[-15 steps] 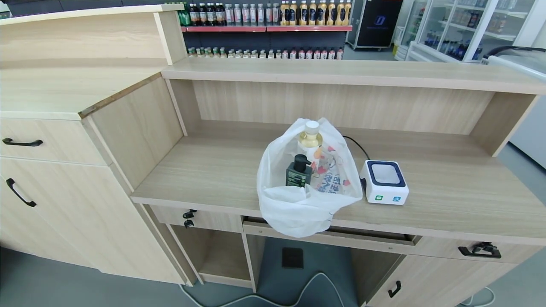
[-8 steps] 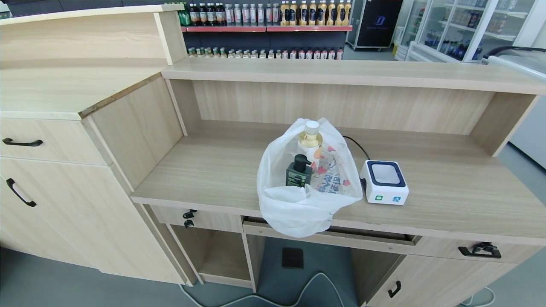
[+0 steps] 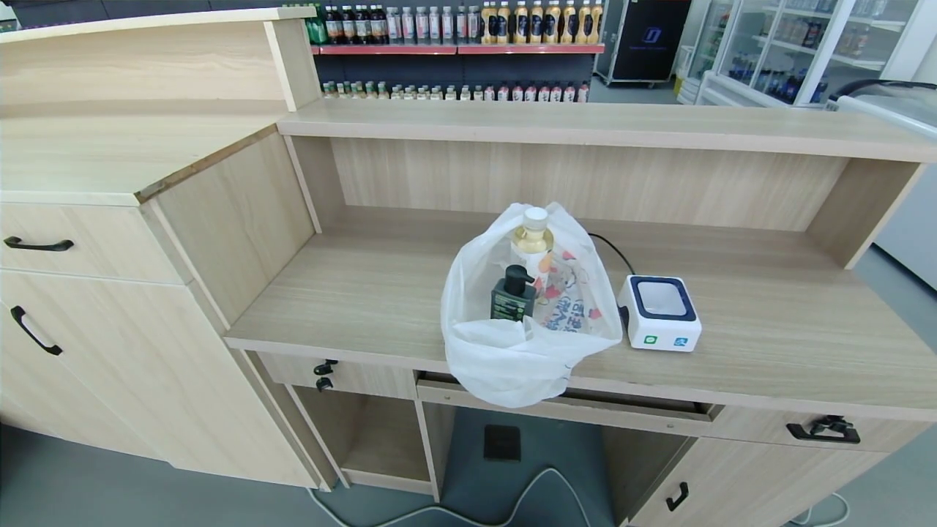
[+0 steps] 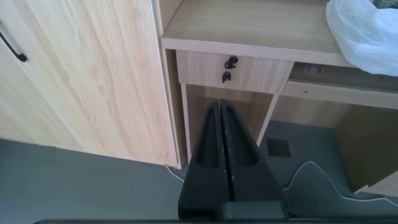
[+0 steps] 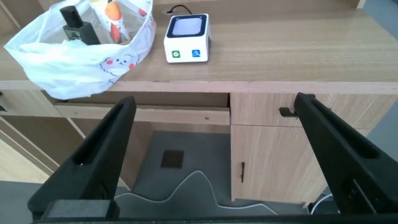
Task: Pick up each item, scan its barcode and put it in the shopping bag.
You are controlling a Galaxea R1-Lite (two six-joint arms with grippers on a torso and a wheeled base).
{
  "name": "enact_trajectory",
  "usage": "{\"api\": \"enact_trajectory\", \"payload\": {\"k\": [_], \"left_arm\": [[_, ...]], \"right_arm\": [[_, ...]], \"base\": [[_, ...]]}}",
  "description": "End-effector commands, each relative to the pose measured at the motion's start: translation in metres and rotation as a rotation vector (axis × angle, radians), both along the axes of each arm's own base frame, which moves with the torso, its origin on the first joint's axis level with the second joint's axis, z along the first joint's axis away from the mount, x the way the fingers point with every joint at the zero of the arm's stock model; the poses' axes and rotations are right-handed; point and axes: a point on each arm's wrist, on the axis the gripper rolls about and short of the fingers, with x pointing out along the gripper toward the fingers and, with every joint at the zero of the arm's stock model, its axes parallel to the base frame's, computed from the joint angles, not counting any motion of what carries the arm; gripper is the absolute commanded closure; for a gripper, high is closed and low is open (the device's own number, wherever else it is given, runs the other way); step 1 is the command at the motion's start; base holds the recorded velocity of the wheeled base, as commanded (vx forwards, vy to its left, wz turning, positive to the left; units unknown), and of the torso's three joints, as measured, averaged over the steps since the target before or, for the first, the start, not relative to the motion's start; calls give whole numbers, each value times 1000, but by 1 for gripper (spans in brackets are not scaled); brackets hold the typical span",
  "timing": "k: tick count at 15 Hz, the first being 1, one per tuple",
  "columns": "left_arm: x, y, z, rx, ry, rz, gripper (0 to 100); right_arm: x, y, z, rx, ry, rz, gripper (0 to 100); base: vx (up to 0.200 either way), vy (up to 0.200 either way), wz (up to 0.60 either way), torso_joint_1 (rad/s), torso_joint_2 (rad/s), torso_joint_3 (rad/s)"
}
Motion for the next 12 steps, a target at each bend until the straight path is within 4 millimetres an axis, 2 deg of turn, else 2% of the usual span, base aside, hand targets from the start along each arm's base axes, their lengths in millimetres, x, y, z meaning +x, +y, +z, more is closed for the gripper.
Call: {"api": "enact_trajectory", "payload": {"k": [1, 12], "left_arm": [[0, 0, 0, 0, 0, 1, 100], [0, 0, 0, 0, 0, 1, 100]], "right_arm": [[0, 0, 0, 2, 0, 1, 0], [0, 0, -1, 45, 12, 3, 0]], "base": [[0, 0, 0, 0, 0, 0], [0, 0, 0, 0, 0, 0]]}}
